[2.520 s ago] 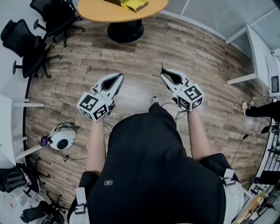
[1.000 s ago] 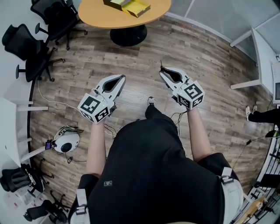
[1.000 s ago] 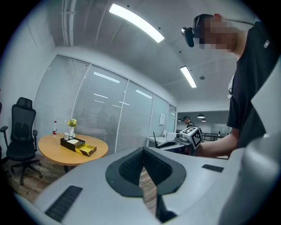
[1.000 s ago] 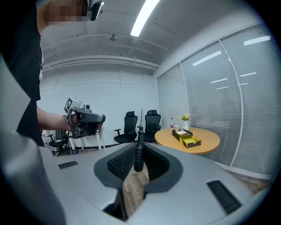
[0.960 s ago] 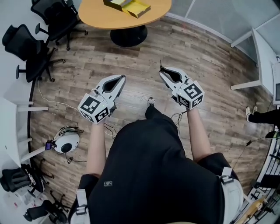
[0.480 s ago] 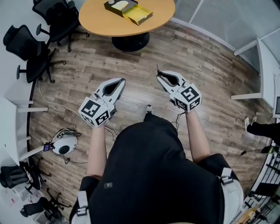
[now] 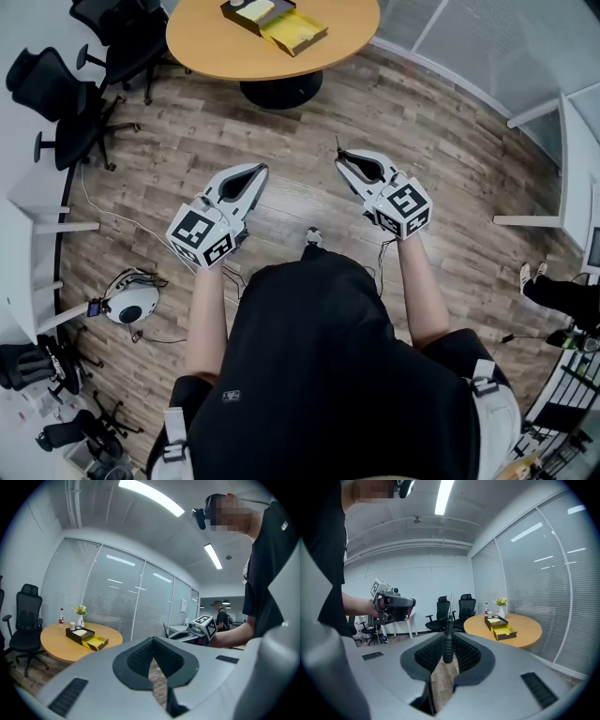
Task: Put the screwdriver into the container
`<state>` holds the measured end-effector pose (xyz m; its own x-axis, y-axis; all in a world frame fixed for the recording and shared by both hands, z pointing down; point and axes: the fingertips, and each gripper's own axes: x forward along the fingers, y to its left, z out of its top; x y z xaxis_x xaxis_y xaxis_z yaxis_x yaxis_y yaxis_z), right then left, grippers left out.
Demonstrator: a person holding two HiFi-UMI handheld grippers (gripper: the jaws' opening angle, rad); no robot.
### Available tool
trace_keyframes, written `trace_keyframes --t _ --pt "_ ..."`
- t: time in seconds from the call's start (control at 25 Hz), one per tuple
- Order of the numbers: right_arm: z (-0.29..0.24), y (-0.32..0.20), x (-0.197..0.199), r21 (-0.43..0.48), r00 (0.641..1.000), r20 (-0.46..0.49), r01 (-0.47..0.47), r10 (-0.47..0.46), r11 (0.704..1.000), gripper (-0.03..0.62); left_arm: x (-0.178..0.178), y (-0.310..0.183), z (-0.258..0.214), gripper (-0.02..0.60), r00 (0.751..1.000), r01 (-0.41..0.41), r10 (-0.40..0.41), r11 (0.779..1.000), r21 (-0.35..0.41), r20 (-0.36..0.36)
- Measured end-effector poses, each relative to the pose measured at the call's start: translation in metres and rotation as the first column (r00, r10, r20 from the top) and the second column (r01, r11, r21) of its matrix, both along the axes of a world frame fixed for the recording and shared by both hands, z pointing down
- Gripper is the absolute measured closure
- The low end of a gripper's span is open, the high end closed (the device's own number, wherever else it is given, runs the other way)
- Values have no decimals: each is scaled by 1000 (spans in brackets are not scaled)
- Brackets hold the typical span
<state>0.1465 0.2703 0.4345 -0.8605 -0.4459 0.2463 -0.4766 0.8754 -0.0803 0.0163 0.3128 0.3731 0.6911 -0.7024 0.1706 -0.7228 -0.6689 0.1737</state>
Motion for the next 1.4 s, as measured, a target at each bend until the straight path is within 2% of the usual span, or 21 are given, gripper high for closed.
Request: trace_keyframes --t 0.64,0.92,1.4 --pt "15 -20 0 -33 1000 -21 -10 10 999 533 6 -33 15 578 999 -38 38 999 -34 -2" --pt "19 -48 -14 -47 998 -38 -50 48 998 533 -7 -70 20 578 996 -82 81 996 -45 -22" --pt "28 -91 -50 -66 993 -81 -94 88 993 533 -55 -123 22 578 992 -120 119 991 -52 -30"
